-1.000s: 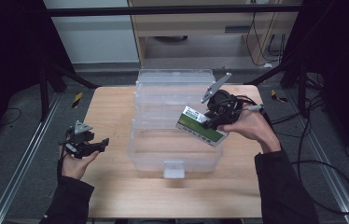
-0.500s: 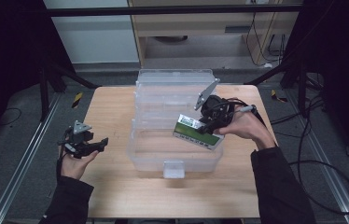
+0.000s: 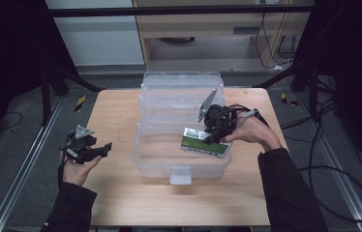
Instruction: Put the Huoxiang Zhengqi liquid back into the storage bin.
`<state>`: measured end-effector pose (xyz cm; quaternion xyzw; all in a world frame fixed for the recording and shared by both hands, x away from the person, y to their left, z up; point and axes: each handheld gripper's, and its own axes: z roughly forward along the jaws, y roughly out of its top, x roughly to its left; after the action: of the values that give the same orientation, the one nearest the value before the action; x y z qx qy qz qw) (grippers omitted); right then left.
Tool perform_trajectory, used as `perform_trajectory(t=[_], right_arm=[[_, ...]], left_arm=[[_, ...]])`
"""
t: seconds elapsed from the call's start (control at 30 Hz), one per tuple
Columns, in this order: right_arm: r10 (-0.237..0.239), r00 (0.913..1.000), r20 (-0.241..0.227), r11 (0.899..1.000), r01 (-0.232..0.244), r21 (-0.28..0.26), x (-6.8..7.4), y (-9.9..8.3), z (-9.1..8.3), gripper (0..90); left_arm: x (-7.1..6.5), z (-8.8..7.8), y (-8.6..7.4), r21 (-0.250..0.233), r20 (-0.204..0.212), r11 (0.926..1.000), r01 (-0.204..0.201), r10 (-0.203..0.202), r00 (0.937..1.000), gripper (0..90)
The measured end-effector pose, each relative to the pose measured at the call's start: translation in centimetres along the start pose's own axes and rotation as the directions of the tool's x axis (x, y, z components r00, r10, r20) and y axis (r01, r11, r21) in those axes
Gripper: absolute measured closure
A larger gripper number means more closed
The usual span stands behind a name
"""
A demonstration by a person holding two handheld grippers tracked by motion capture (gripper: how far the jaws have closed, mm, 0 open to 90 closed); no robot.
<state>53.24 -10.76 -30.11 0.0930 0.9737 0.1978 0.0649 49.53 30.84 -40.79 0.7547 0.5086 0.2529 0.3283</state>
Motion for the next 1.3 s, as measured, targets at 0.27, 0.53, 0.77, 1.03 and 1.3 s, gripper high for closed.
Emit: perform_trajectory(t=[0.27,0.53,0.77,1.03,1.3], right_arm=[[-0.048,0.9985,-0.026,0.998,0.049,0.038,0.1,0.0,1.0,64.0],[-0.059,0.9966,-0.057,0.996,0.062,0.057,-0.2,-0.7,2.1,64.0],[-0.08,0.9944,-0.069,0.994,0.085,0.073,-0.1,-0.9,2.7,64.0],[-0.091,0.9919,-0.089,0.99,0.099,0.095,-0.1,-0.8,3.4,63.9],[-0.093,0.9903,-0.103,0.989,0.104,0.102,-0.1,-1.0,4.1,63.8]], left_arm=[[0.1,0.0,0.0,-0.004,0.0,1.0,0.003,-0.003,1.0,34.4],[0.1,0.1,-0.1,0.003,-0.001,1.0,0.002,-0.002,1.0,34.3],[0.0,0.3,-0.1,0.008,0.003,1.0,-0.002,0.002,1.0,34.3],[0.1,0.3,-0.1,0.007,0.001,1.0,0.001,-0.001,1.0,34.3],[0.1,0.3,-0.1,0.006,0.001,1.0,0.002,-0.002,1.0,34.3]])
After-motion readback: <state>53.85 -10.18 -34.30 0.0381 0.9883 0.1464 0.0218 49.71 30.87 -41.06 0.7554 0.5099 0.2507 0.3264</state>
